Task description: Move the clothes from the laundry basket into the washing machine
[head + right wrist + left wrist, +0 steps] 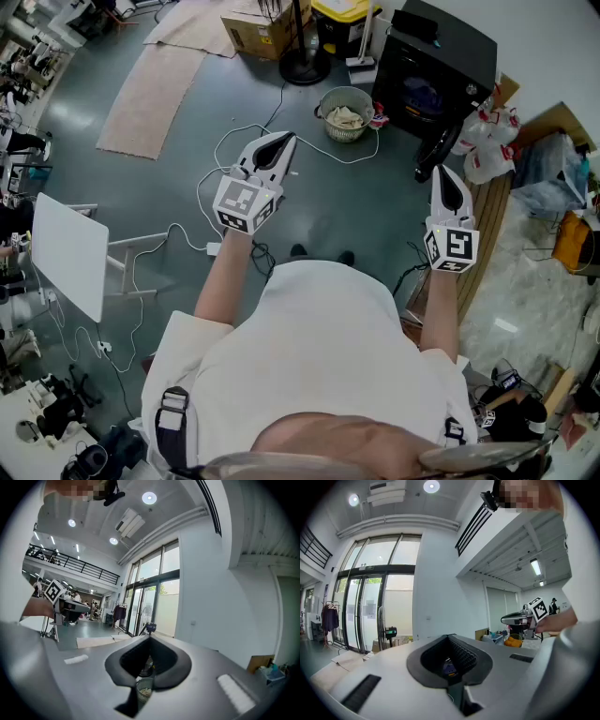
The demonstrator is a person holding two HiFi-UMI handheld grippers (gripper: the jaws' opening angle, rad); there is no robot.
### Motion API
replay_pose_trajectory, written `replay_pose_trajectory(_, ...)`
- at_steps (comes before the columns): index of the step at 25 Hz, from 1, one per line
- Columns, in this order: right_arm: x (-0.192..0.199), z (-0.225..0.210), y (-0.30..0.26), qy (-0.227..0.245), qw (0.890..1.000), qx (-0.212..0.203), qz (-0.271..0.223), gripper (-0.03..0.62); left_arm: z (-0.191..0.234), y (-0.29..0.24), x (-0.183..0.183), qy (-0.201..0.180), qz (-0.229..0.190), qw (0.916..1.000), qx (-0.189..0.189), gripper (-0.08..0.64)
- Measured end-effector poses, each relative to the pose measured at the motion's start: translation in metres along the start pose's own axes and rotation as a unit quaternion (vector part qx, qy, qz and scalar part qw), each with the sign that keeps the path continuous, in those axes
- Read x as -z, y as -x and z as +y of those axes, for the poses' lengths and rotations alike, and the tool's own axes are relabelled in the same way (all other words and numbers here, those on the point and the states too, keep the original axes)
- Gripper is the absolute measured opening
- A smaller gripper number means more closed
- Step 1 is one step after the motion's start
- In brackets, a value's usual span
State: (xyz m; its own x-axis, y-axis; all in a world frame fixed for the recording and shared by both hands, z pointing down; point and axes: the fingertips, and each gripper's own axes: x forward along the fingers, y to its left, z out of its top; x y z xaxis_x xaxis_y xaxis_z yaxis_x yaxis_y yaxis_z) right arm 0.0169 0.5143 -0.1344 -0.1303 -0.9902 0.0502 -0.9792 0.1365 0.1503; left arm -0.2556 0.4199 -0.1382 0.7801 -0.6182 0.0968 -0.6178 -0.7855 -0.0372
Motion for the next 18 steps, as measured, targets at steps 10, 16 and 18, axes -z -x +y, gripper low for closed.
replay_pose_trajectory(10,-0.001,-0.014,0.0,-0.005,1.0,0.004,-0.001,0.011,-0.008,-0.008,-0.003,0.001,0.004,1.0,-0.002,0.006)
replay_pose_trajectory(16,0.006,-0.027,0.003,-0.013,1.0,0.007,0.0,0.011,-0.018,-0.013,0.003,0.005,0.014,0.9999,-0.007,0.006)
replay_pose_trajectory(18,0.007,-0.031,0.005,-0.013,1.0,0.006,0.001,0.011,-0.023,-0.015,0.005,0.007,0.017,0.9998,-0.008,0.006)
